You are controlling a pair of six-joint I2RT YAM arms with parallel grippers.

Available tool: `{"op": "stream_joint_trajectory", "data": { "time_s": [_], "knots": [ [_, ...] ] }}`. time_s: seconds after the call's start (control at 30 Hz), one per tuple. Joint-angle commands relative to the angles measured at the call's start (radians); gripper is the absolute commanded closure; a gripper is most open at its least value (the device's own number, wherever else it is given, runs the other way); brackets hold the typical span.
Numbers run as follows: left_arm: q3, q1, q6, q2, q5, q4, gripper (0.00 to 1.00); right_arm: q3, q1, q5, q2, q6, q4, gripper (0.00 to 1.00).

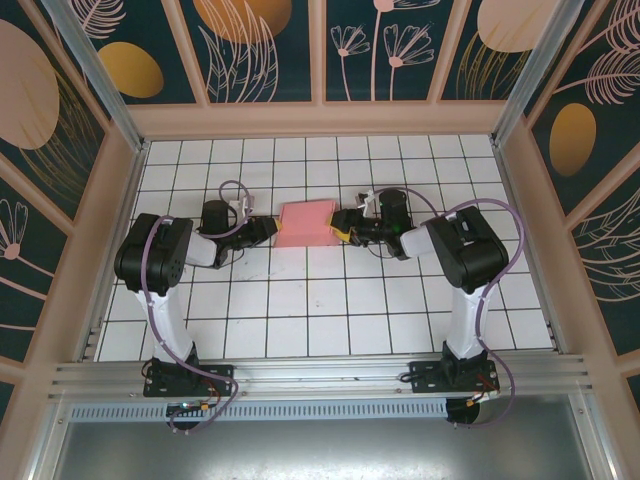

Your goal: Fold the paper box

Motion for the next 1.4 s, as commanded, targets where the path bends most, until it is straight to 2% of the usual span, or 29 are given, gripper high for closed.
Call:
{"op": "stream_joint_trajectory", "data": {
  "time_s": [0.0,0.2,0.33,0.37,0.43,0.47,0.6,0.77,0.83,0.93,1.1,1.2,1.37],
  "knots": [
    [-0.042,0.004,0.006,0.029,-0.032,-0.066,0.69,0.017,-0.001,-0.024,-0.006,0.019,0.041,0.52],
    [-0.071,0.003,0.015,-0.104,-0.052,-0.006,0.49,0.003,-0.011,-0.021,-0.028,0.036,0.04,0.54],
    [-0.11,-0.004,0.114,-0.249,-0.182,-0.001,0.32,-0.014,-0.024,-0.018,-0.059,0.044,0.04,0.54],
    [-0.12,-0.01,0.151,-0.287,-0.214,-0.002,0.26,-0.02,-0.03,-0.018,-0.069,0.045,0.04,0.54],
    [-0.133,-0.025,0.216,-0.345,-0.268,0.005,0.06,-0.034,-0.04,-0.016,-0.089,0.048,0.041,0.54],
    [-0.147,-0.039,0.25,-0.374,-0.3,0.027,0.01,-0.042,-0.049,-0.008,-0.104,0.052,0.04,0.54],
    [-0.188,-0.116,0.384,-0.467,-0.472,0.083,0.01,-0.079,-0.084,0.006,-0.169,0.049,0.023,0.55],
    [-0.3,-0.239,0.761,-0.573,-0.585,0.29,0.01,-0.128,-0.141,0.019,-0.276,0.04,-0.032,0.55],
    [-0.306,-0.26,0.811,-0.6,-0.677,0.322,0.01,-0.141,-0.164,0.011,-0.316,0.039,-0.051,0.55],
    [-0.314,-0.314,0.968,-0.625,-0.776,0.366,0.01,-0.154,-0.193,-0.025,-0.362,0.048,-0.063,0.55],
    [-0.357,-0.396,1.275,-0.587,-0.877,0.543,0.01,-0.169,-0.234,-0.06,-0.448,0.042,-0.114,0.54],
    [-0.397,-0.445,1.572,-0.54,-0.85,0.615,0.01,-0.176,-0.252,-0.076,-0.499,0.033,-0.156,0.54],
    [-0.418,-0.533,1.814,-0.417,-0.944,0.888,0.01,-0.184,-0.261,-0.106,-0.563,0.021,-0.23,0.54]
  ]
}}
